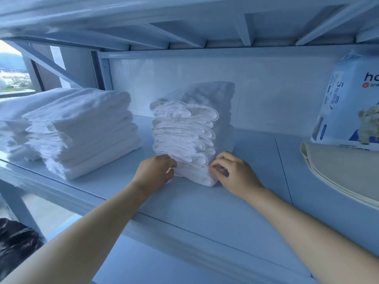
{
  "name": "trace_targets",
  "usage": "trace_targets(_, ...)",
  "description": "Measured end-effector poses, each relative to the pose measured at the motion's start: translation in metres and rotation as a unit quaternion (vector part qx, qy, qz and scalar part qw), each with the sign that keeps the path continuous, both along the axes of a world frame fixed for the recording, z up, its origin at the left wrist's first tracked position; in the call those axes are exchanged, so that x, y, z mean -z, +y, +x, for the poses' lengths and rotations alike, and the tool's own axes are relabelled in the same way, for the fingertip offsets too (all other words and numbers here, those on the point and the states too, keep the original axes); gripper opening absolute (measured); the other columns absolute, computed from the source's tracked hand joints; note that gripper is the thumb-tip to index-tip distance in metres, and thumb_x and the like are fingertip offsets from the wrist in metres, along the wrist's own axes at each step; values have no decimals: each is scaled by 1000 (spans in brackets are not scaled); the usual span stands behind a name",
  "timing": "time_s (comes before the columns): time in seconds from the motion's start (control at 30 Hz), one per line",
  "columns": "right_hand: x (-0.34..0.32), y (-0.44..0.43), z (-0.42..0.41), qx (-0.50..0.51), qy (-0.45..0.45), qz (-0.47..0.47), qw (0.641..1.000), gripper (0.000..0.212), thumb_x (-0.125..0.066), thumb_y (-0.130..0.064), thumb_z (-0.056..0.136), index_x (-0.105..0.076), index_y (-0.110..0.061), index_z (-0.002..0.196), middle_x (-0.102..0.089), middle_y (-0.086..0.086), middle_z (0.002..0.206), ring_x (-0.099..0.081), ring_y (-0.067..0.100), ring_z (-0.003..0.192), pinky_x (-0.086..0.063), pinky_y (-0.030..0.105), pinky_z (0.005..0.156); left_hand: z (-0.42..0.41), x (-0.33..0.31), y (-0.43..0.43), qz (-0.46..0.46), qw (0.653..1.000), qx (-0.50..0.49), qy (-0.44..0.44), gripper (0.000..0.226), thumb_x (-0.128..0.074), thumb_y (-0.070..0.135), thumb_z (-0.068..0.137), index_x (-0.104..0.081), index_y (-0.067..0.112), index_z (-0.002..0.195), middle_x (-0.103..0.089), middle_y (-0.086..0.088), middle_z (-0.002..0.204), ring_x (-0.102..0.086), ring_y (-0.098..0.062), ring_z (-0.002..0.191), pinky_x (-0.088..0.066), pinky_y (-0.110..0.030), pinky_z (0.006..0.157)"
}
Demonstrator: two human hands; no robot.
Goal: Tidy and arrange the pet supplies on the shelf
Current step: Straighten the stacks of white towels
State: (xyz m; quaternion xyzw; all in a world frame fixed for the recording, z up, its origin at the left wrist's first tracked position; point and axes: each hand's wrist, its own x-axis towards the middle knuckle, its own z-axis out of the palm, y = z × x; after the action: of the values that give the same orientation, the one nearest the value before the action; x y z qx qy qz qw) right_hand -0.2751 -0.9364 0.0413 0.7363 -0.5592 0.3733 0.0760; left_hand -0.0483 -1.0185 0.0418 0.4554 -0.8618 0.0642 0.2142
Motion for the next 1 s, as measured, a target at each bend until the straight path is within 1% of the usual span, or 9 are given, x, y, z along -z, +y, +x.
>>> trace_targets(0.13,-2,10,0,17,9,-2,1000,23,-70,-21,81,-65,-11,101,-57,2,106,-57,19,82,-49,31,72,32,6,17,-55,998,8,16,18,-56,27,86,-65,31,101,-62,13,104,-58,-13,97,-44,-27,63)
trace_targets(0.2,-2,10,-2,26,19,13,999,32,-69,-20,81,-62,-12,111,-54,3,117,-57,21,95,-49,33,78,38,1,25,-95,995,37,10,16,-66,22,81,-67,28,95,-63,8,99,-61,-17,92,-45,-28,53)
trace_targets(0.27,-3,9,-3,32,21,27,999,40,-68,-21,82,-57,-14,120,-49,3,126,-55,20,106,-47,31,83,38,-4,32,-131,989,67,0,27,-77,19,71,-68,26,95,-63,2,99,-63,-21,87,-44,-26,41)
trace_targets(0.3,-4,8,-3,34,20,31,999,43,-67,-21,83,-55,-15,123,-47,2,131,-53,20,110,-46,30,86,37,-6,35,-146,987,74,-2,33,-80,19,68,-67,26,98,-62,1,103,-63,-22,88,-43,-25,40)
trace_targets(0.57,-16,0,-11,25,40,42,998,54,-65,-20,84,-44,-19,133,-33,-1,144,-45,18,123,-41,29,94,12,-34,51,-227,969,88,32,54,-72,30,72,-53,25,122,-53,-4,123,-57,-25,104,-50,-30,60)
trace_targets(0.7,-31,-9,-19,3,40,30,999,64,-67,-21,82,-36,-18,139,-30,-1,145,-49,20,115,-44,31,93,-10,-46,53,-229,970,78,24,59,-73,35,70,-53,25,124,-52,-6,126,-54,-27,109,-50,-32,61)
trace_targets(0.8,-40,-18,-25,-21,32,7,999,69,-69,-19,81,-34,-19,140,-29,-1,145,-46,20,120,-46,37,94,-22,-44,51,-209,975,71,11,59,-76,31,67,-56,25,123,-51,-7,128,-49,-29,114,-51,-34,63)
trace_targets(0.9,-41,-30,-32,-43,32,4,999,75,-71,-18,80,-30,-20,143,-28,-1,147,-46,21,121,-47,39,94,-27,-38,48,-208,976,54,27,58,-77,22,65,-59,23,121,-51,-9,128,-49,-31,114,-44,-26,58)
trace_targets(1.0,-36,-43,-38,-69,31,3,997,81,-72,-17,79,-25,-23,145,-26,1,149,-43,21,125,-48,41,93,-29,-33,46,-209,975,53,50,59,-77,18,65,-59,24,121,-49,-11,132,-46,-30,118,-37,-22,59)
